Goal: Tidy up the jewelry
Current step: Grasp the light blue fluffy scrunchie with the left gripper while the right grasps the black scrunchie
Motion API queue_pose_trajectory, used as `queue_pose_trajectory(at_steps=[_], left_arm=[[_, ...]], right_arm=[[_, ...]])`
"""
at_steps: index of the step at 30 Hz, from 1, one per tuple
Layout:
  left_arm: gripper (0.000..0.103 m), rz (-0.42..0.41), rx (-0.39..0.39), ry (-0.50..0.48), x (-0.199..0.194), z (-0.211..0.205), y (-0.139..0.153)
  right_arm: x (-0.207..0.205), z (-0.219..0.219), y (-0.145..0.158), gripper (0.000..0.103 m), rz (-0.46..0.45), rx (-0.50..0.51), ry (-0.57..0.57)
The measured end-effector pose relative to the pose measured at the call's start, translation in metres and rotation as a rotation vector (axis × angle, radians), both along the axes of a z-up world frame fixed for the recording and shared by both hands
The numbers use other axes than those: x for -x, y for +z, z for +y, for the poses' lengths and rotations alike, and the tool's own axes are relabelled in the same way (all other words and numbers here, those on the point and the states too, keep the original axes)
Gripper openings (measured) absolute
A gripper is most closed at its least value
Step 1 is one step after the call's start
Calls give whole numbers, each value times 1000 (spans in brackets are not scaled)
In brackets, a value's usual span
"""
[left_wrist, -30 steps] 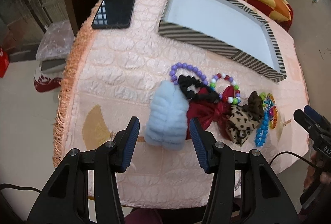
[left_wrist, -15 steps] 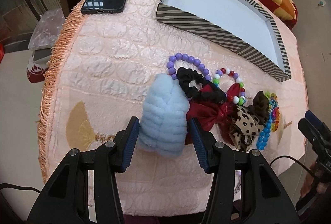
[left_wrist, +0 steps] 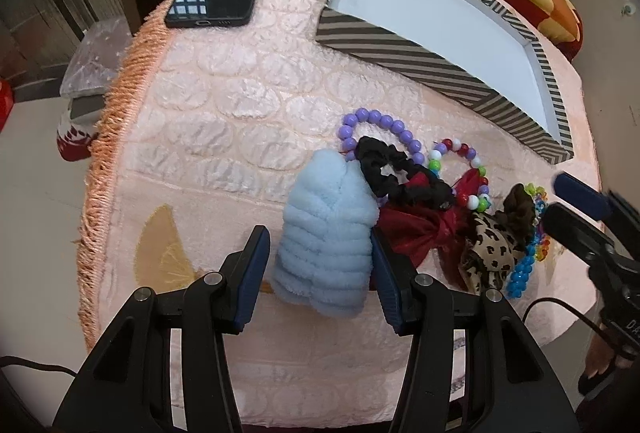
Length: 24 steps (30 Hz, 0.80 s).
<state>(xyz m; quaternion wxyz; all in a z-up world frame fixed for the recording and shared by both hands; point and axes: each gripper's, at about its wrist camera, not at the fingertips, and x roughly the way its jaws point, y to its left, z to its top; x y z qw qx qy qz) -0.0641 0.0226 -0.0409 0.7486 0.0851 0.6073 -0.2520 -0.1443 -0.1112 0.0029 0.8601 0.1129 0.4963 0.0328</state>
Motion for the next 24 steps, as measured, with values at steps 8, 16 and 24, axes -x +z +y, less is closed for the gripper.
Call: queue_pose_trajectory(at_steps=[8, 16, 24], left_arm=[[48, -13, -6, 54, -7, 15, 0], [48, 0, -5, 84, -12, 15, -4], [48, 10, -10, 85, -14, 15, -5]], right_arm=[[-37, 29, -20, 46, 25, 11, 233], [-64, 43, -33, 46, 47, 14, 382], [-84, 45, -55, 10, 96, -41, 434]])
